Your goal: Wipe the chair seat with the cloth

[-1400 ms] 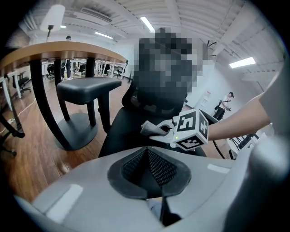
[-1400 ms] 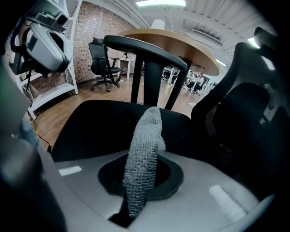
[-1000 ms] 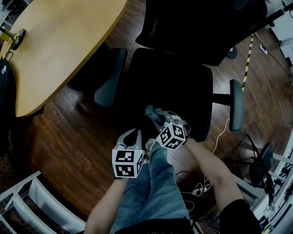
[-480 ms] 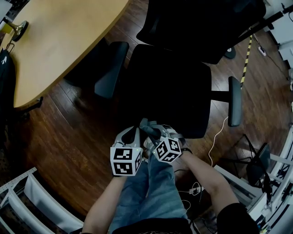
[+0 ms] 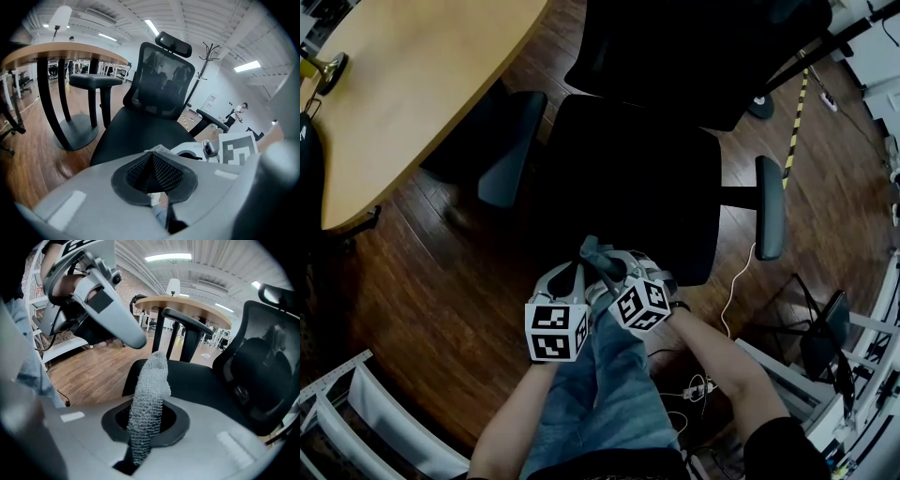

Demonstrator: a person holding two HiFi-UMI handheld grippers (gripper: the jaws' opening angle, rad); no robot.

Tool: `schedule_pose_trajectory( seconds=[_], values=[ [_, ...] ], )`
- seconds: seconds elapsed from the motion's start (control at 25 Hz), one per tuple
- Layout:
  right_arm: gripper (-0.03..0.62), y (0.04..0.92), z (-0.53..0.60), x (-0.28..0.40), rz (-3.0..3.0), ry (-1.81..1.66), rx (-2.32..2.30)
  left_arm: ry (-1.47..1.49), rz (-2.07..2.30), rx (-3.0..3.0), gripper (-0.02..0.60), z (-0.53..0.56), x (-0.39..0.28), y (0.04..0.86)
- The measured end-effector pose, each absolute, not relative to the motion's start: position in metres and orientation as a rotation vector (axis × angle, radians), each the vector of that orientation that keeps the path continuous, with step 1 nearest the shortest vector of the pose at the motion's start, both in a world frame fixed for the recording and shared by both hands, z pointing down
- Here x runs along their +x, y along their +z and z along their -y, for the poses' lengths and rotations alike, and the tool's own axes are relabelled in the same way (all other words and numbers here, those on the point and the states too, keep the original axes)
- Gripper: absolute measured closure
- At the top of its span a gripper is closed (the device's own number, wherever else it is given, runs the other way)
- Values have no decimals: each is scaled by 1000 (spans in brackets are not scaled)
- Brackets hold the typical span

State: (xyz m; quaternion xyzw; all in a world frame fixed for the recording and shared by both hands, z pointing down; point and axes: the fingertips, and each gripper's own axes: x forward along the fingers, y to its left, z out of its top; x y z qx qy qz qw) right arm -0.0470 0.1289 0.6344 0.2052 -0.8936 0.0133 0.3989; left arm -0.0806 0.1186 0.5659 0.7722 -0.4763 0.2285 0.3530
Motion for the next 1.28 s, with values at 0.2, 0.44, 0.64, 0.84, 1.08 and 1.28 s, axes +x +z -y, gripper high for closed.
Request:
schedule_pose_trajectory(
  seconds=[0.2, 0.44, 0.64, 0.84, 1.08, 1.28],
  values=[
    [582, 624, -85, -22, 2246, -9, 576, 572, 1224, 2015, 578, -100, -64, 560],
    [582, 611, -16, 13, 2206, -65, 614, 553, 1233, 2030, 578, -66, -47, 547],
    [582, 609, 51, 42, 2173, -52, 667, 564, 1250, 2010, 578, -30, -40, 545],
    [582, 620, 105, 70, 2131, -21, 682, 580, 1263, 1979, 578, 5, -27, 547],
    [582, 643, 180, 102, 2058, -31, 678, 574, 1264, 1953, 578, 46, -7, 555],
    [582, 669, 226, 123, 2000, -4, 690, 594, 1252, 1933, 578, 63, 3, 570]
  ],
)
